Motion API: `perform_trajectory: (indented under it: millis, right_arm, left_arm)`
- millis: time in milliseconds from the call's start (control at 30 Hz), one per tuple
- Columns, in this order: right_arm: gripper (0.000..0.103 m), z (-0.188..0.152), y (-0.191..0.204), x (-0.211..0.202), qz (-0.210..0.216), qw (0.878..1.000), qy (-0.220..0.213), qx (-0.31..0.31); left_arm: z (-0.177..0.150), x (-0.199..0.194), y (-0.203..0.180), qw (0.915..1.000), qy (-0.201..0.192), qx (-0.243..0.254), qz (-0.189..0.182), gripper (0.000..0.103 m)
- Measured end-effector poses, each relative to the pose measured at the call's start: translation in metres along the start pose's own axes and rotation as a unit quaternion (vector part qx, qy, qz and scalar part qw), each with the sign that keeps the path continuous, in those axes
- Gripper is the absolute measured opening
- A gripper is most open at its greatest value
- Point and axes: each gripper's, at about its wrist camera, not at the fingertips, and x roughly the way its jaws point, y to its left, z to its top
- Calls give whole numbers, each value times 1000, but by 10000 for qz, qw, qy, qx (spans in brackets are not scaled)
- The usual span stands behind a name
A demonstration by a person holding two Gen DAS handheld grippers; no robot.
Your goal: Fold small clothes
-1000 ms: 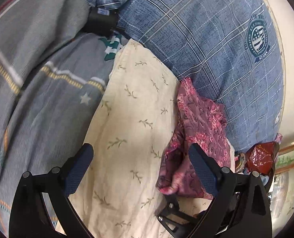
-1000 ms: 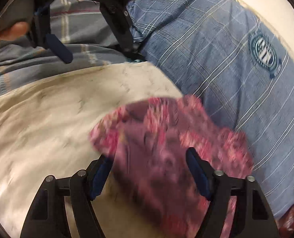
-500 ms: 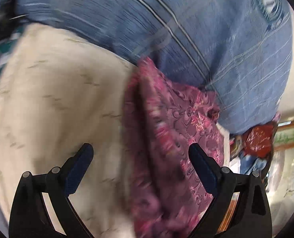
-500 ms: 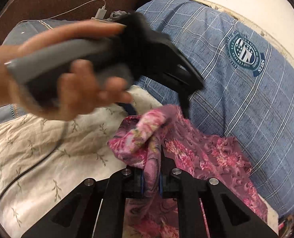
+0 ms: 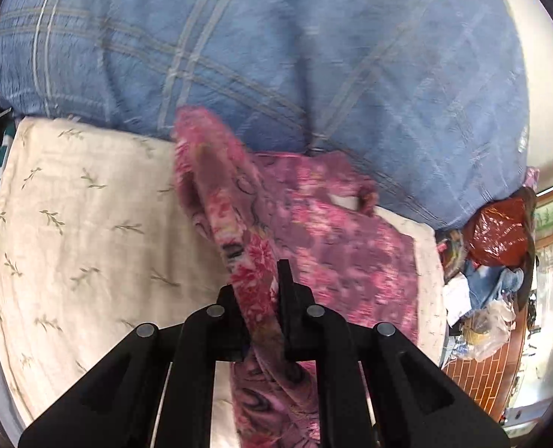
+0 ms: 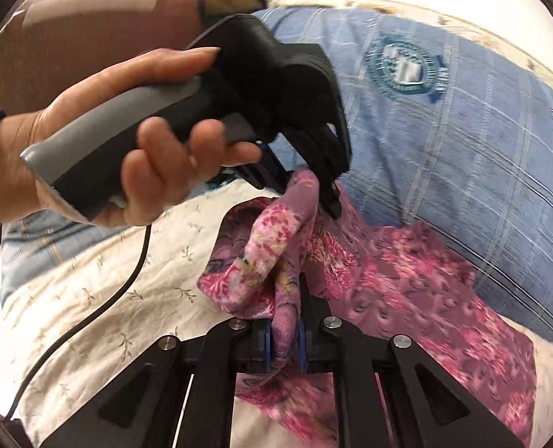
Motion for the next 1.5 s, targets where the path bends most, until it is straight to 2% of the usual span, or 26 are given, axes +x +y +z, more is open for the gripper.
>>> perform_trajectory:
  millis: [233,500,700,833,933,967,1033,1100,1133,1167,1233,1267,1333,1400,1500]
  right_arm:
    - [9,-16,-46,-48,-48,9966,-64,822]
    - [9,-53,-111,-105,-45,9815,-184,1904]
    - [9,-87,-155,-139,-97,9649,-270,2612]
    - [9,-120,-182,-148,-87,9501,-185,3113]
    - [12,-156,-206,-142,12,9271,64,3747]
    - [19,-172,-216,-136,100,9149,230,4030]
    - [30,-191,-224,-133,76,9009,421,4320]
    - [28,-199,-230,-135,300,8931,380,4473]
    - [32,-200,-232,-141,318,8935,339,4467]
    - [35,-199,-233,-146,279,8962,330,4416]
    - [37,-198,-239,-160,204,8992,190,4366]
    - [43,-196,-248,-172,99,8963,22,4434]
    - [51,-193,-263,-185,-70,8885,-217,4583]
    - [52,-181,-288,-187,-200,8800,-358,4731]
    - [55,-154,-318,-160,-45,8790,-239,4761]
  left_arm:
    - [-12,-1,-70,9989,-91,452,30,9]
    - [-35,28,-162,9942,-37,1066,150,9]
    - [-47,89,-224,9890,389,1429,32,9]
    - [-59,149,-254,9837,801,1599,178,10]
    - [-71,187,-266,9804,963,1635,532,23]
    - [-74,191,-268,9797,987,1651,559,30]
    - [-75,186,-268,9811,1014,1608,353,38]
    - [-68,166,-261,9848,962,1446,4,38]
    - [-62,150,-255,9871,850,1346,-173,42]
    - [-57,135,-247,9886,710,1292,-293,53]
    - [-47,100,-221,9927,228,1156,-264,70]
    - [-45,86,-207,9939,10,1081,-222,74]
    - [-47,67,-173,9957,-220,903,-53,75]
    - [-52,62,-139,9978,-278,608,-33,75]
    - [-63,71,-92,9993,-183,18,-334,75]
